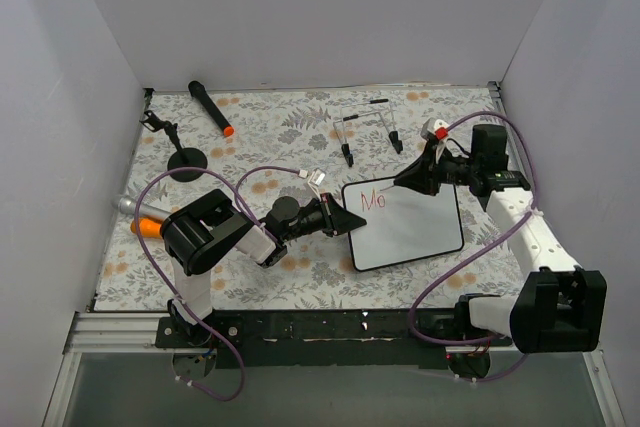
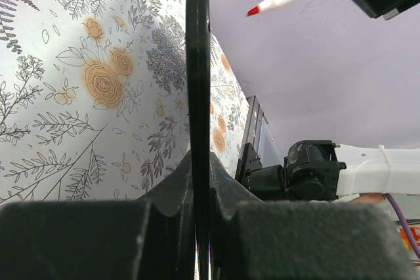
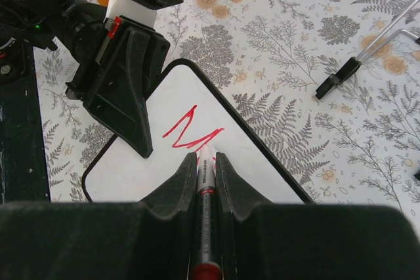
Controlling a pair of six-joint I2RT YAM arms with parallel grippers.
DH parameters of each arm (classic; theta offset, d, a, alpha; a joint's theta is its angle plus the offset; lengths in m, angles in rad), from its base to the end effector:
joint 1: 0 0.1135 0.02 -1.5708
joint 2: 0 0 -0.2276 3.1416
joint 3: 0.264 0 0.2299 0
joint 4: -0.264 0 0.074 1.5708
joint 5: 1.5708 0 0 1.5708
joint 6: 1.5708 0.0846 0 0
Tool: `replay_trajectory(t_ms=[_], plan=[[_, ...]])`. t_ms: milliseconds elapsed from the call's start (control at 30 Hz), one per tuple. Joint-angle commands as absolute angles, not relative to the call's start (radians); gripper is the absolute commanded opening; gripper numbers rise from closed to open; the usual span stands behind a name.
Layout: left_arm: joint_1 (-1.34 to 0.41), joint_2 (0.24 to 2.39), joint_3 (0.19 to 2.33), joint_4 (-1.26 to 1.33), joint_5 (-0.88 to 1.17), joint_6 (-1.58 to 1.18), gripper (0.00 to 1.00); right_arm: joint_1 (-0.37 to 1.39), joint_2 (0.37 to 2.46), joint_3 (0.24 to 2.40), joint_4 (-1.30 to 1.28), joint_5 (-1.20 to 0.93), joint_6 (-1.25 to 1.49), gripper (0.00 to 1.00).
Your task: Write a sentence on the whiteboard
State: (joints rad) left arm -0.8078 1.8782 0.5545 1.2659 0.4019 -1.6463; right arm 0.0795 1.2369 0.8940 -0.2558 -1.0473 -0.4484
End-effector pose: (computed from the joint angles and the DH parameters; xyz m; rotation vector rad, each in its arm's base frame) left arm 0.2200 -0.2780 0.1211 -0.4905 2.1012 -2.0283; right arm 0.2640 0.0945 0.2449 -1.0381 1.6556 0.8798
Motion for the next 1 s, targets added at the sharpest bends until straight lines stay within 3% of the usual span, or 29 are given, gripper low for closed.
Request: replay_trajectory(t_ms=[0, 500, 967], plan=[[-0.818, 1.868, 0.580, 1.359, 0.410, -1.626, 0.00, 0.029, 1.178, 0.936, -0.273, -1.103, -0.459, 0.01], [-0.818, 1.845, 0.549, 1.358, 0.385, -1.614, 0.00, -0.106, 1.127, 0.857, -0.379, -1.172, -0.560, 0.01], [-0.818, 1.853, 0.541, 1.388, 0.377, -1.628, 0.00, -0.058, 1.163, 0.828, -0.305, -1.135, -0.503, 0.01]])
